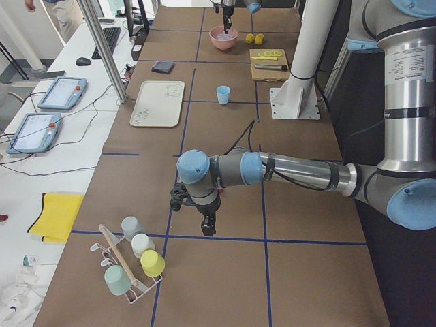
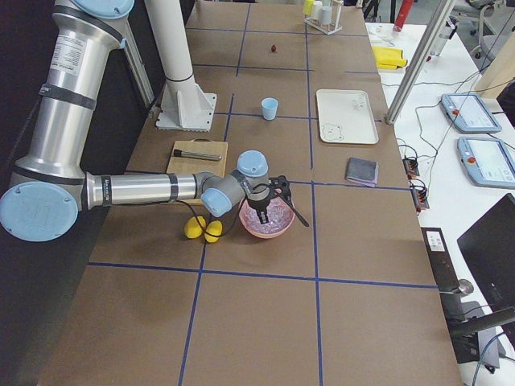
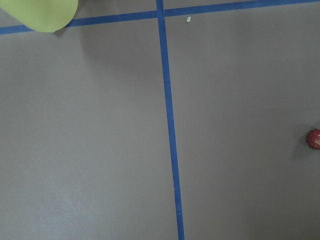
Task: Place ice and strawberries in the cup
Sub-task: 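Lower the right gripper into the pink bowl and grasp an ice cube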
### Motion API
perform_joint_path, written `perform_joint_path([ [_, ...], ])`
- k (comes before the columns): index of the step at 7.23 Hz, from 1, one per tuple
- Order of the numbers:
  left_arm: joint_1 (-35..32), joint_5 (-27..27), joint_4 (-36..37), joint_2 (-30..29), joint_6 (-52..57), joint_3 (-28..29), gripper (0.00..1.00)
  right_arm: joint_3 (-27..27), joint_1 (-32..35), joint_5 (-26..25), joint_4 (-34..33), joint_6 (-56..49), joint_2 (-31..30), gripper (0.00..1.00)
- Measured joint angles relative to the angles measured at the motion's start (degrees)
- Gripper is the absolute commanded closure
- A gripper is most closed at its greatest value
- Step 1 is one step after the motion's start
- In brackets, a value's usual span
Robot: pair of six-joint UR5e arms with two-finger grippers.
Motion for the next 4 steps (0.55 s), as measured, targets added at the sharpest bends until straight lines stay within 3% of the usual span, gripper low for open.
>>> perform_joint_path([
  [4,0.00,0.00,0.00,0.00,0.00,0.00,0.00,1.78,3.52,1.26,-0.96,-0.42,-0.21,1.00],
])
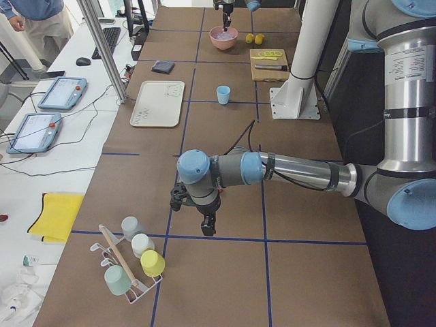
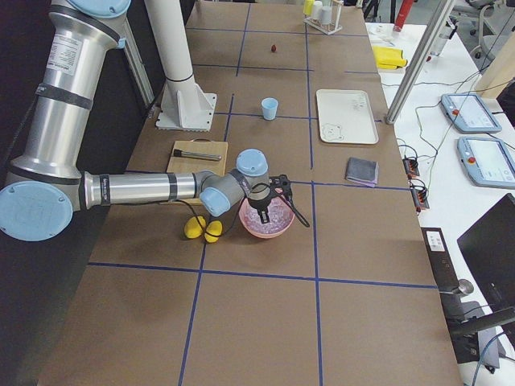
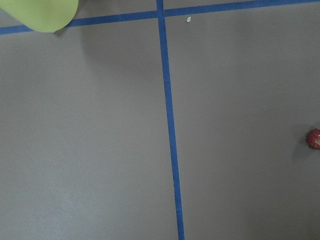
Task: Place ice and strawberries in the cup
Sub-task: 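Lower the right gripper into the pink bowl and grasp an ice cube, then carry the ice cube with the right gripper over the light-blue cup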
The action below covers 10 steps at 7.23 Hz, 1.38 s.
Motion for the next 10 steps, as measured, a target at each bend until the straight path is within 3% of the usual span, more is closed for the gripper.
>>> perform_joint_path([
  [1,-0.03,0.00,0.00,0.00,0.00,0.00,0.00,2.49,2.43,1.41,-3.42,-0.06,0.76,1.00],
  [3,-0.02,0.00,0.00,0.00,0.00,0.00,0.00,11.45,4.95,3.64,-21.06,-0.05,7.35,1.00],
  [5,0.00,0.00,0.02,0.00,0.00,0.00,0.00,15.59,2.70,3.79,-32.88,0.80,15.96,1.00],
  [7,-0.05,0.00,0.11,0.00,0.00,0.00,0.00,16.00,-5.55,1.20,-36.85,8.55,24.94,1.00],
  [10,-0.03,0.02,0.17,0.00,0.00,0.00,0.00,12.67,-22.24,-10.32,-47.74,27.77,44.87,1.00],
])
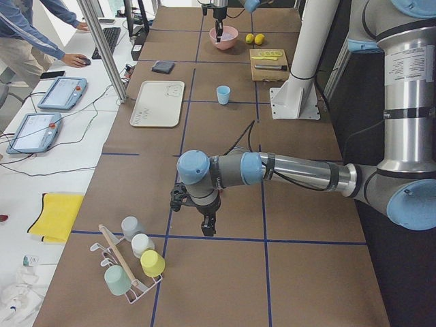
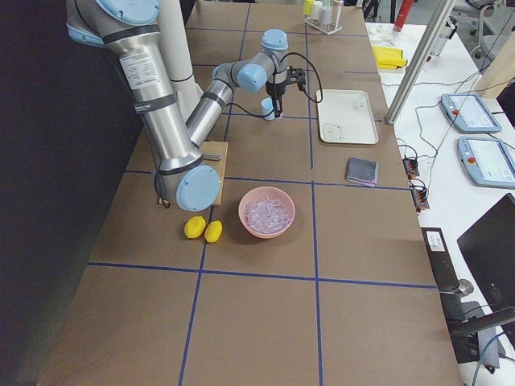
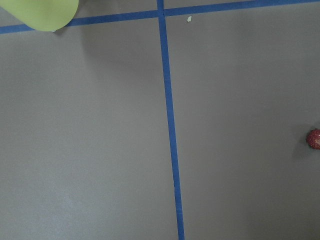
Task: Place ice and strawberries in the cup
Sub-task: 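Carry the ice cube with the right gripper over the light-blue cup, then open the right gripper to drop the ice cube into the cup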
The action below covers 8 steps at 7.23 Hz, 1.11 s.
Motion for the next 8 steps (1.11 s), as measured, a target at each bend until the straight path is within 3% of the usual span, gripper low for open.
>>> perform_joint_path([
  [2,0.03,0.00,-0.04,0.00,0.00,0.00,0.00,-5.89,-5.57,-4.76,-3.31,7.54,10.47,1.00],
  [4,0.03,-0.02,-0.07,0.00,0.00,0.00,0.00,-11.47,-9.93,-8.58,-3.65,12.04,16.56,1.00],
  [6,0.04,-0.02,-0.08,0.00,0.00,-0.02,0.00,-16.18,-13.71,-13.01,-2.52,13.74,18.28,1.00],
  [8,0.03,-0.02,-0.11,0.00,0.00,-0.07,0.00,-21.32,-15.35,-14.88,2.68,14.90,18.36,1.00],
])
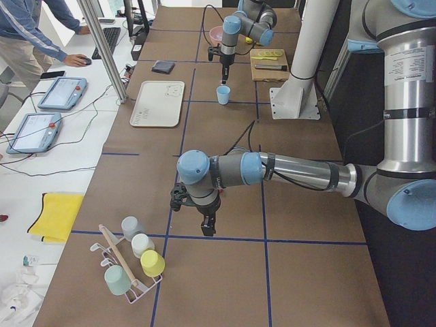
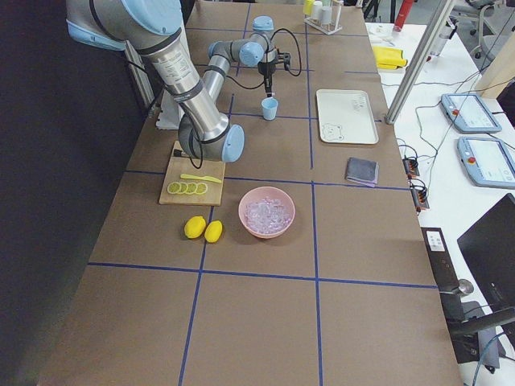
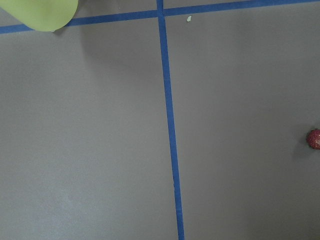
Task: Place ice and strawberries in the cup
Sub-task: 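Open the right gripper to drop the ice cube into the cup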
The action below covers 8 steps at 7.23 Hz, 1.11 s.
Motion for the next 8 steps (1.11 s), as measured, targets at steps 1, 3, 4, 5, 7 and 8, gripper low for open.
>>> perform_joint_path([
  [1,0.01,0.00,0.00,0.00,0.00,-0.01,0.00,-1.54,-0.47,-0.52,1.56,0.24,-0.11,0.91],
  [3,-0.01,0.00,-0.04,0.00,0.00,0.03,0.00,-2.25,-0.80,-0.80,2.33,0.25,-0.65,0.00],
  [4,-0.02,0.00,-0.05,0.00,0.00,0.06,0.00,-2.18,-0.82,-0.79,2.39,0.23,-0.78,0.00],
  [5,-0.04,0.00,-0.05,0.00,0.00,0.07,0.00,-2.06,-0.85,-0.72,2.39,0.20,-0.83,0.00],
  [7,-0.03,0.00,-0.05,0.00,0.00,0.04,0.00,-1.46,-0.66,-0.52,2.37,-0.11,-0.81,0.00],
  [8,-0.04,0.00,-0.03,0.00,0.00,0.03,0.00,-0.58,0.33,0.31,2.23,-0.52,-0.81,0.00],
])
